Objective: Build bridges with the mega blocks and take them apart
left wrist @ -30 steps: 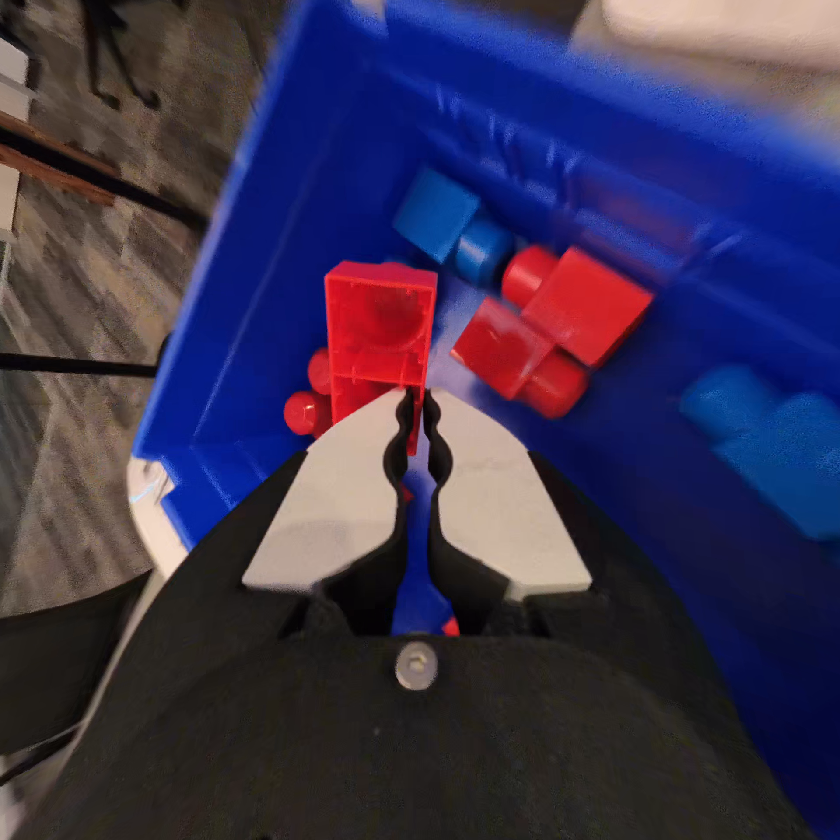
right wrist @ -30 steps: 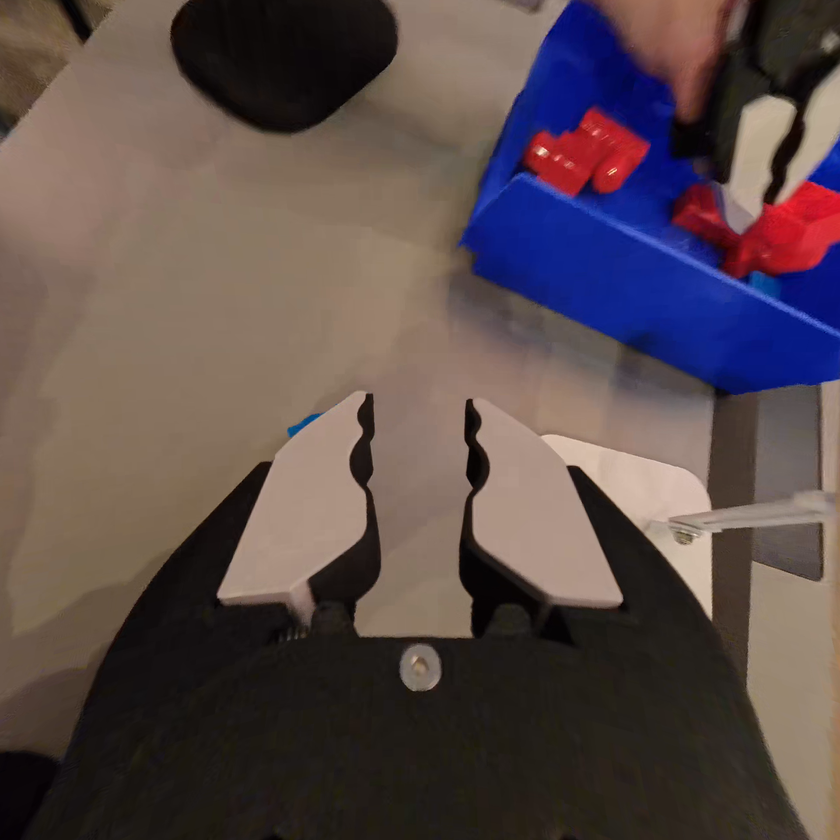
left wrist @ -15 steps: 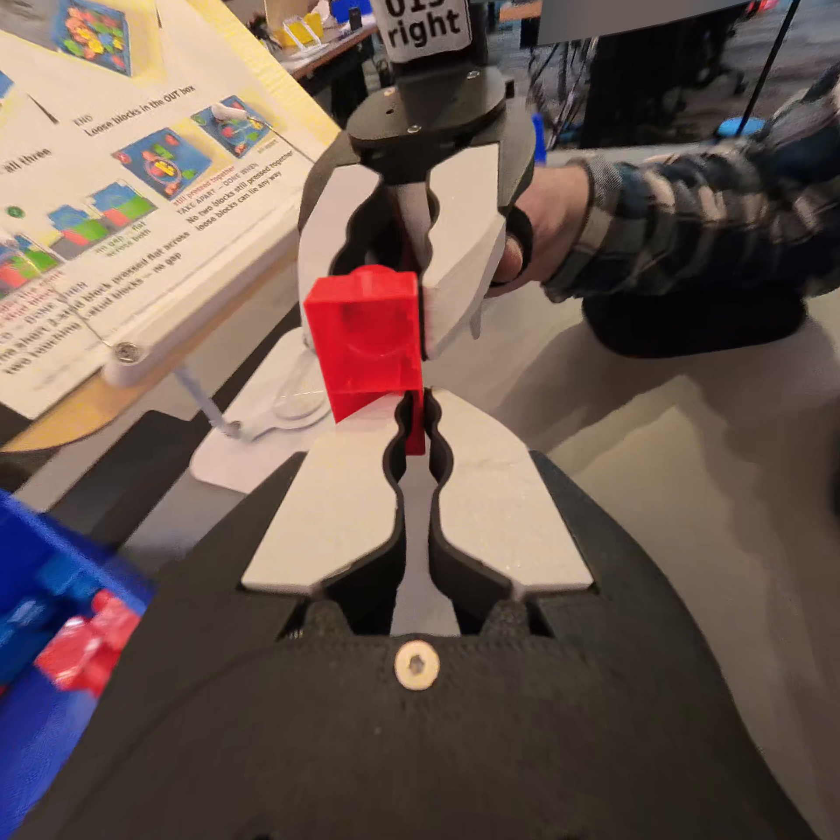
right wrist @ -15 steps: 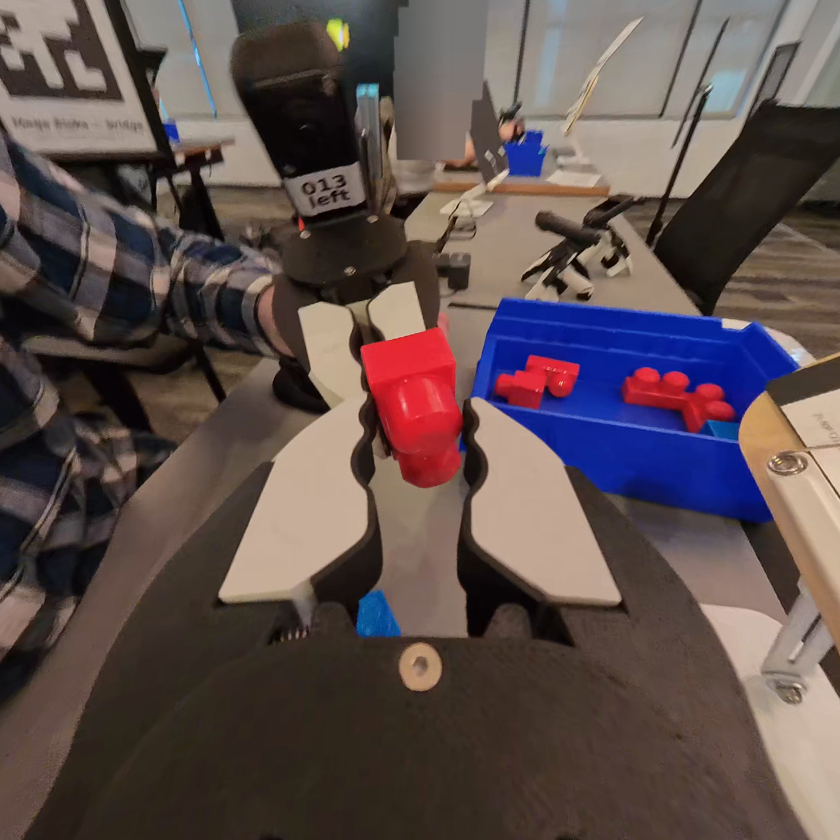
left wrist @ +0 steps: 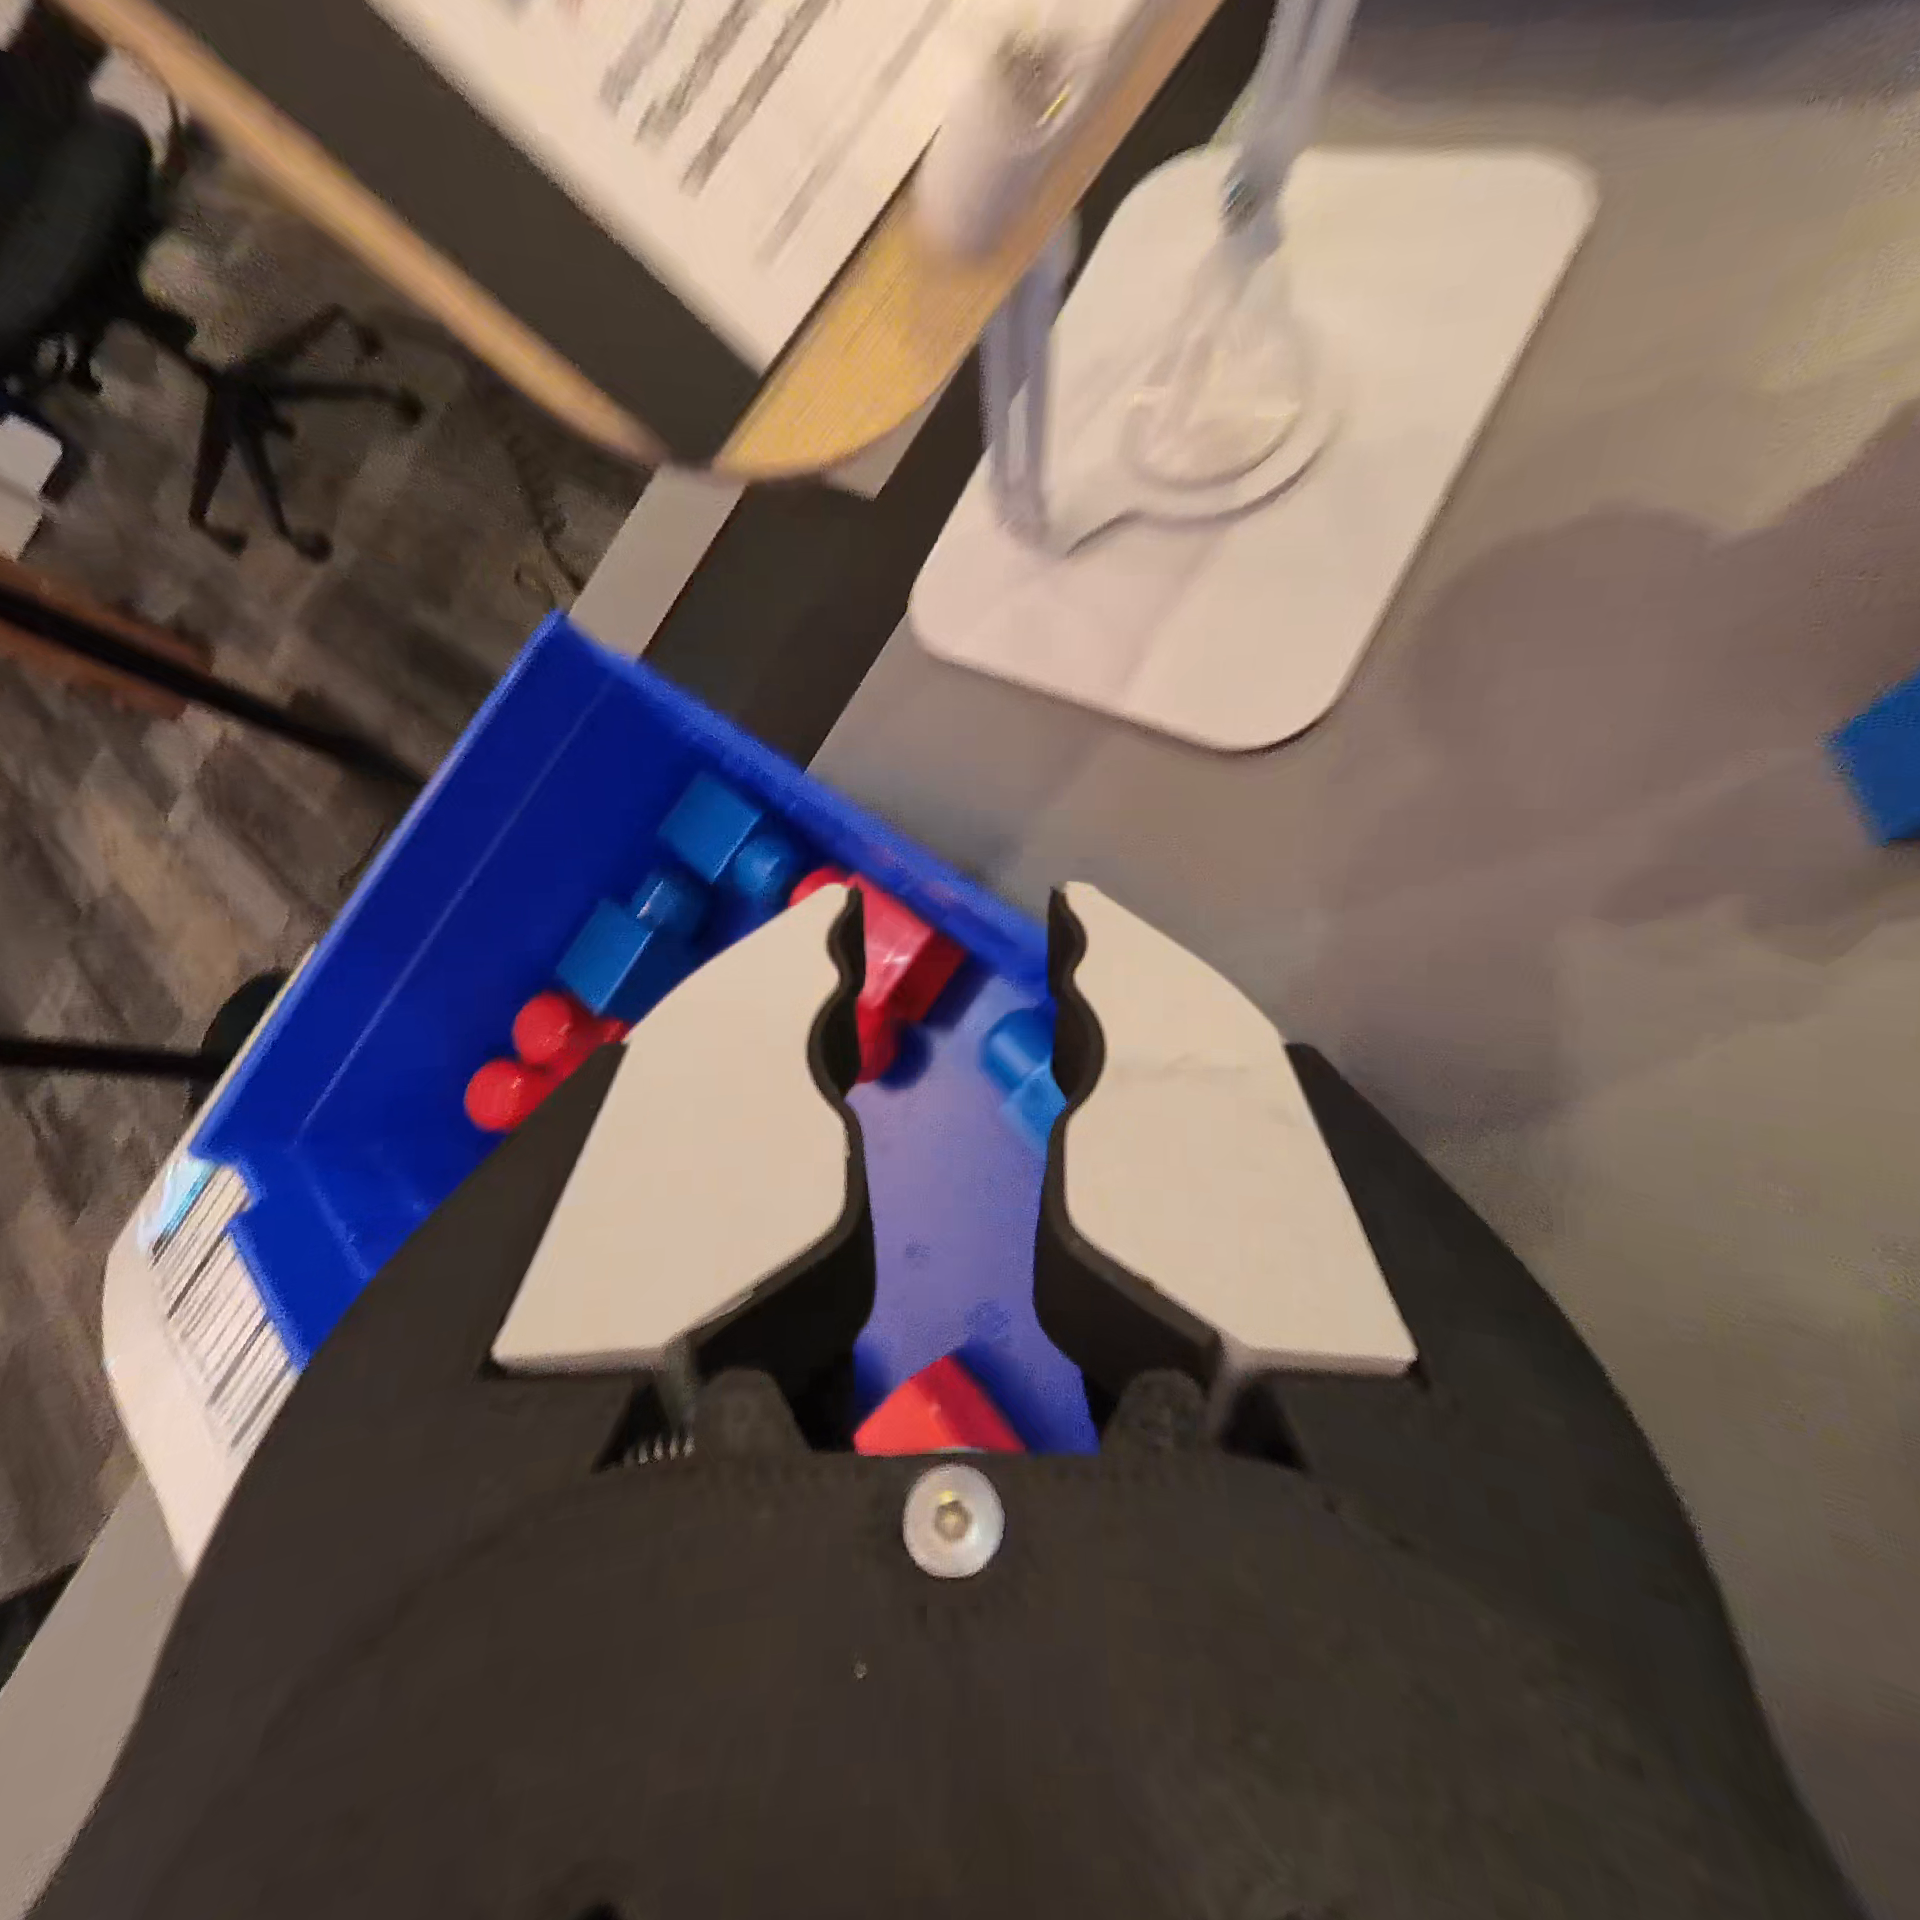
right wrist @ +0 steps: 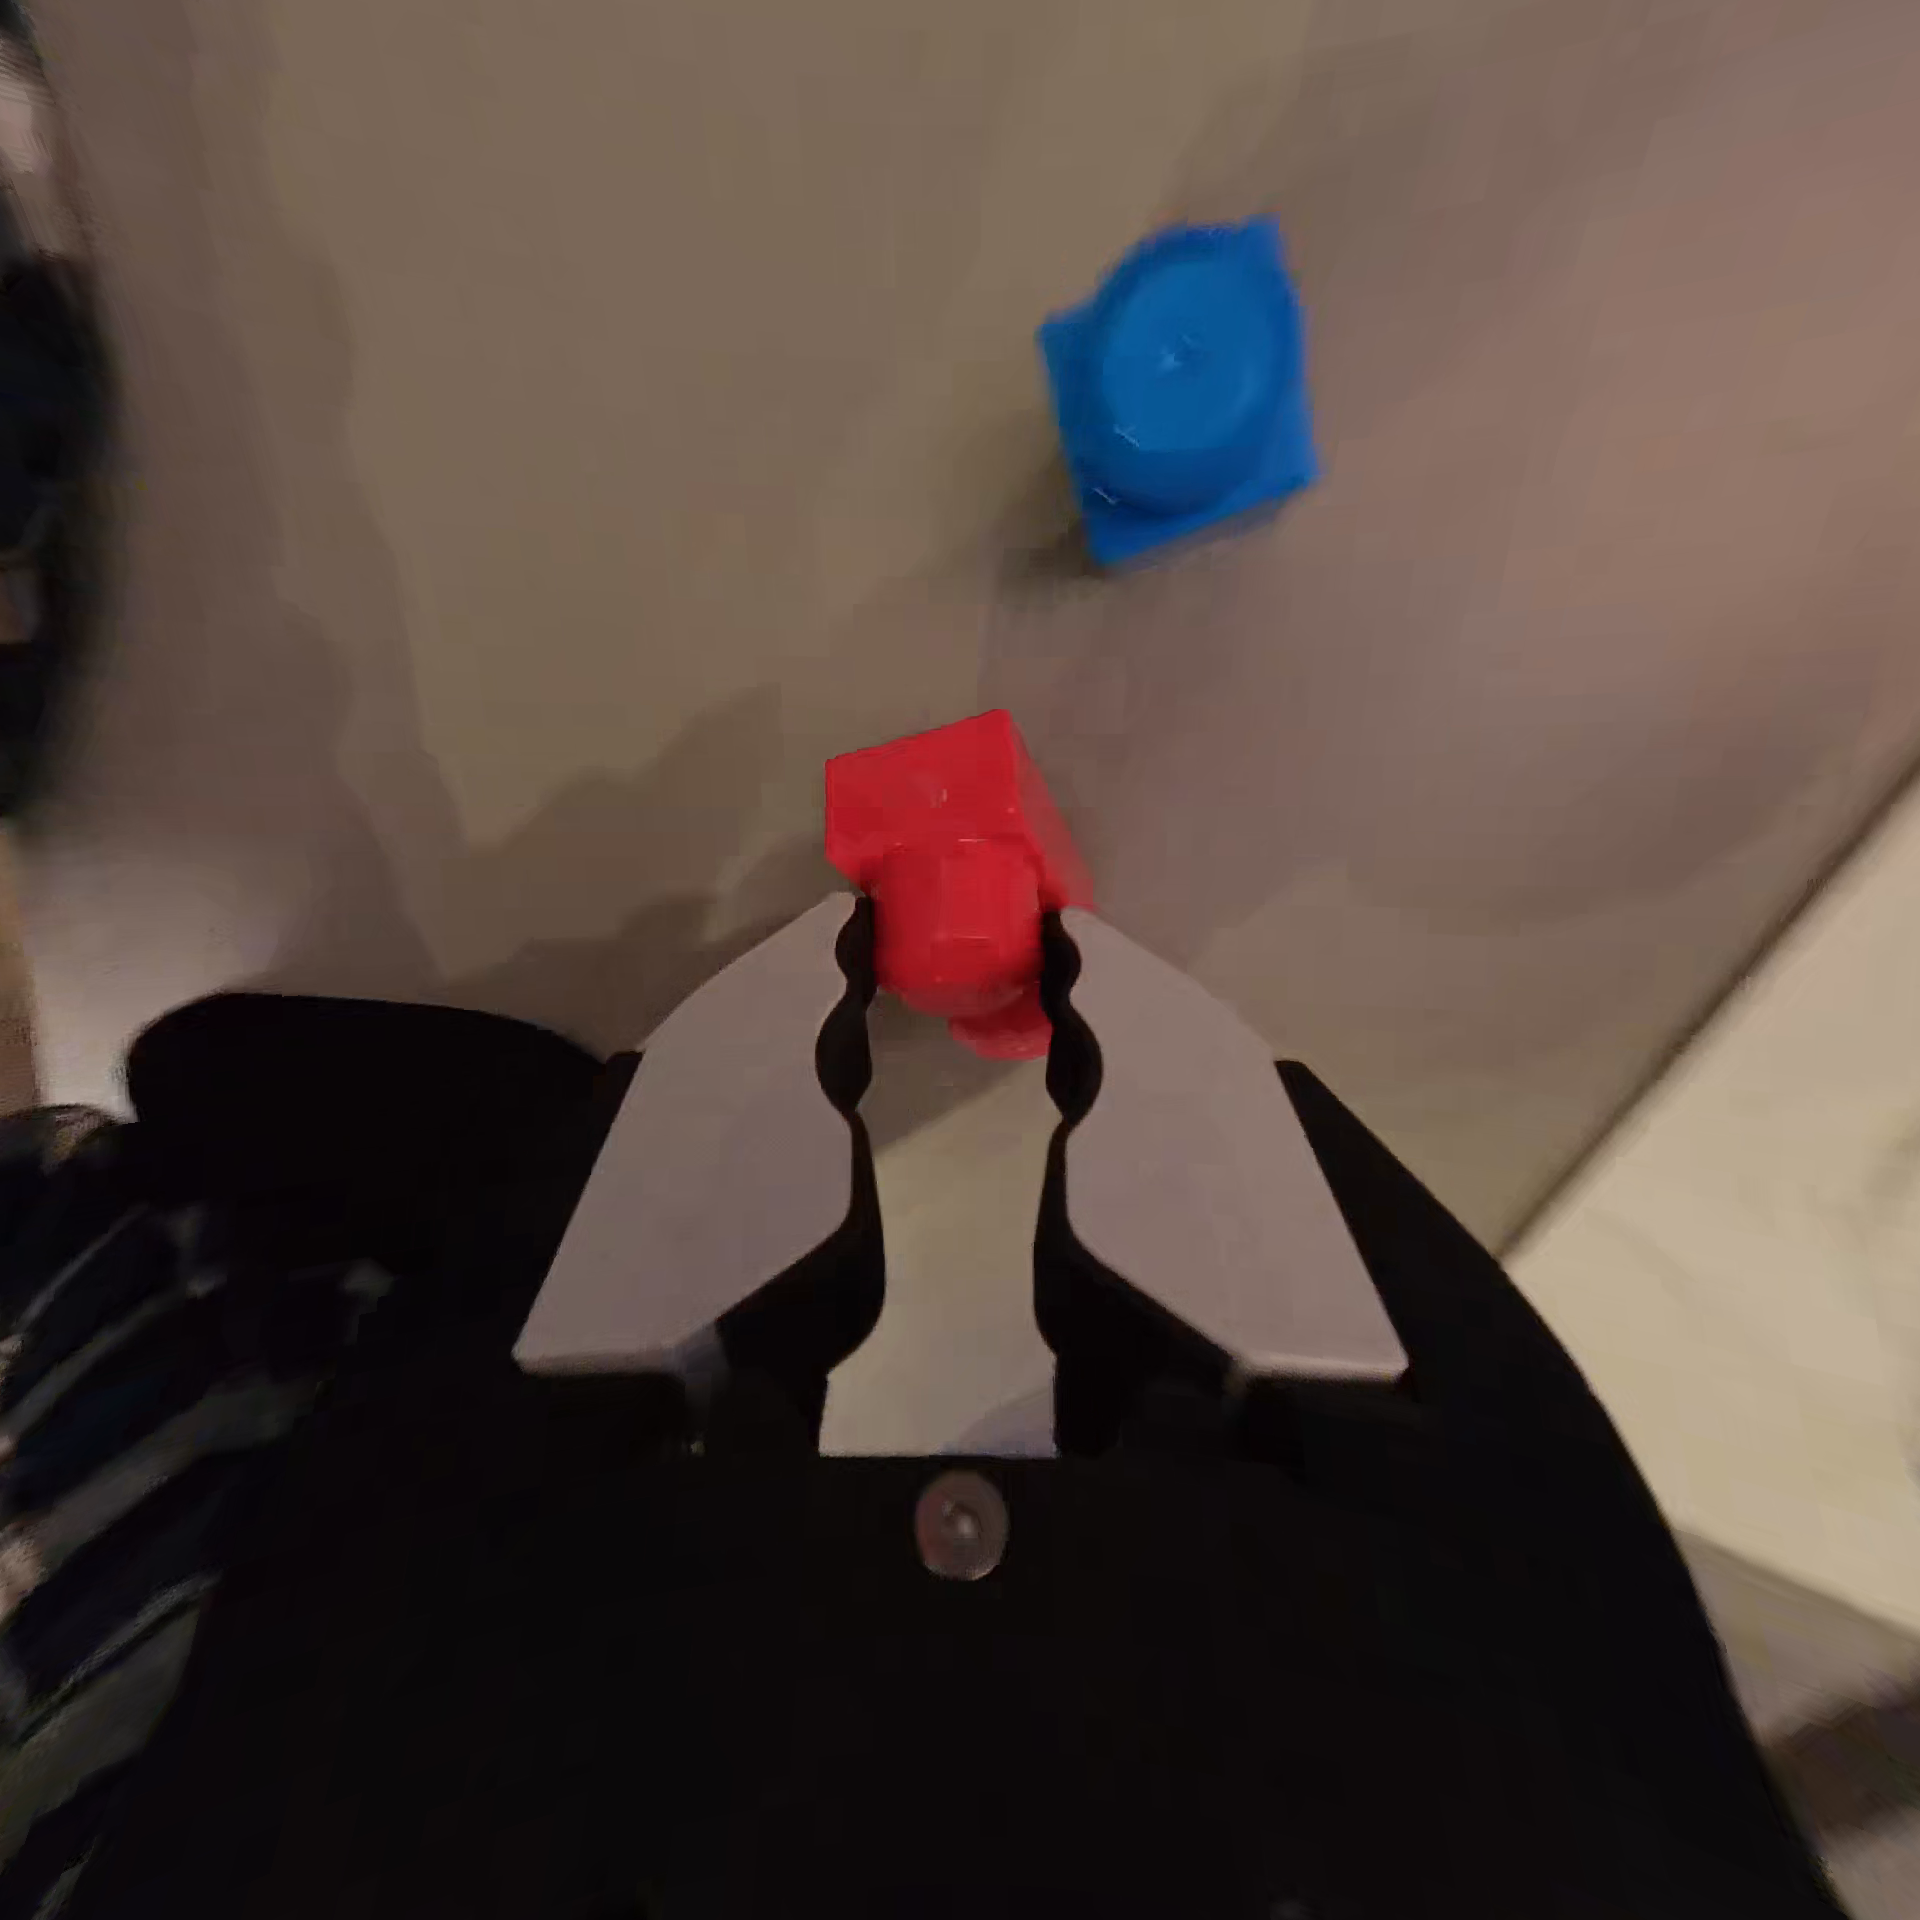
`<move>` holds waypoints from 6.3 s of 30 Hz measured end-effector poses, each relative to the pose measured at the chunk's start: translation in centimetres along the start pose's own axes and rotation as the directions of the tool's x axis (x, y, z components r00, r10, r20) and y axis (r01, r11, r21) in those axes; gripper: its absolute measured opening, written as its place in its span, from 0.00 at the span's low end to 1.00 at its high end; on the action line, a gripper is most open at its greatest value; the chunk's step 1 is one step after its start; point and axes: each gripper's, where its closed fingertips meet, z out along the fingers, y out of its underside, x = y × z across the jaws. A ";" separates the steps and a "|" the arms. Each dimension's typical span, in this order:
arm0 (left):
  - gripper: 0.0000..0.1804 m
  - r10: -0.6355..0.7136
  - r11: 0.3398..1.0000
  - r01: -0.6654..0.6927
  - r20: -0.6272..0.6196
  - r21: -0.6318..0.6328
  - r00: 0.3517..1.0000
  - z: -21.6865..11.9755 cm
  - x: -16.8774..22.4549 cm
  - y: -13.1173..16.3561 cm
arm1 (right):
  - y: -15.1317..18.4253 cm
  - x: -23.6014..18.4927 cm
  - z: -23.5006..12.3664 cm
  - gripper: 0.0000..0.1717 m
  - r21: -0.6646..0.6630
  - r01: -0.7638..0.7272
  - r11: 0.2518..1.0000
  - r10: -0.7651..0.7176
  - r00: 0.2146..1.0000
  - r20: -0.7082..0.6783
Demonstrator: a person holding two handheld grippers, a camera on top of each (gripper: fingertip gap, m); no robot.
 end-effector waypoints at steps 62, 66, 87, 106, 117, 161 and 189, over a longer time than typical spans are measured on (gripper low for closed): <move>0.22 0.075 0.920 -0.077 -0.021 -0.385 0.997 9.7 -11.0 9.0 | -3.6 1.9 -3.1 0.21 0.326 0.026 0.945 -0.007 0.998 -0.061; 0.22 0.040 0.968 -0.010 0.114 -0.250 0.993 3.6 -9.4 5.3 | -5.1 3.3 -5.8 0.22 0.458 0.000 0.889 0.067 0.989 -0.130; 0.22 0.312 0.948 -0.306 0.447 -0.089 0.838 -1.6 11.7 -9.4 | -10.8 6.5 -12.9 0.22 0.891 -0.228 0.393 0.346 0.934 0.086; 0.25 0.050 0.995 -0.038 0.136 -0.095 0.989 -0.7 16.0 -1.7 | -2.9 4.6 -1.4 0.20 0.016 0.153 0.988 -0.137 0.923 -0.360; 0.24 0.040 0.989 -0.030 0.073 -0.144 0.997 0.2 17.3 0.1 | -4.4 4.3 -0.2 0.25 -0.092 0.193 0.977 -0.214 0.888 -0.406; 0.42 -0.401 0.905 0.299 -0.373 -0.304 0.837 2.5 21.0 1.6 | -2.6 5.8 -0.3 0.20 0.085 -0.018 0.996 0.041 0.960 -0.277; 0.28 -0.217 0.922 0.188 -0.050 -0.339 0.975 5.0 16.7 4.4 | -3.1 6.7 0.5 0.22 0.105 -0.032 0.994 0.061 0.956 -0.288</move>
